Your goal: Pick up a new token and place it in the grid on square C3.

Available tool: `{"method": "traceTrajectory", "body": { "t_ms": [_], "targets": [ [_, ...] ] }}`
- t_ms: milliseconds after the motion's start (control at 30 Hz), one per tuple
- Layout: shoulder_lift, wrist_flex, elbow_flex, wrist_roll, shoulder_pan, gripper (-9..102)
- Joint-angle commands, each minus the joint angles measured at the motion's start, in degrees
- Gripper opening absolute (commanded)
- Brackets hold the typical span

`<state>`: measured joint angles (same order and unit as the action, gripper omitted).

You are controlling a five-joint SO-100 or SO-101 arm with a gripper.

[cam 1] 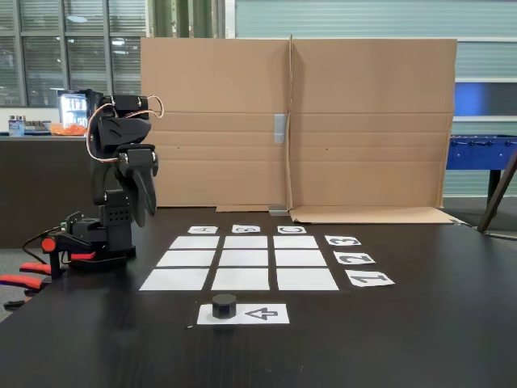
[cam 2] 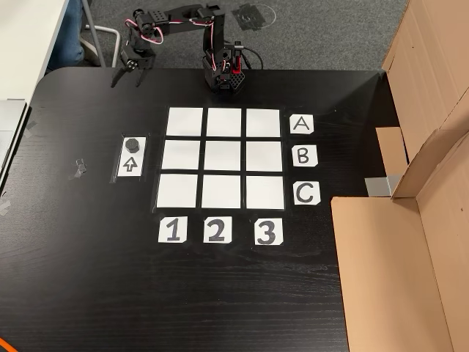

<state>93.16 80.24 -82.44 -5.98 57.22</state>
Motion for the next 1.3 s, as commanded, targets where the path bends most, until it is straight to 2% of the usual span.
{"method": "traceTrajectory", "body": {
  "t_ms": [0, 467, 1267],
  "targets": [
    [-4.0, 2.6, 7.0, 0.7, -0.9, 39],
    [-21.4, 17.9, 30.4, 2.4, -3.3, 42],
    [-42.9, 17.5, 49.2, 3.4, -9.0, 44]
  ]
}}
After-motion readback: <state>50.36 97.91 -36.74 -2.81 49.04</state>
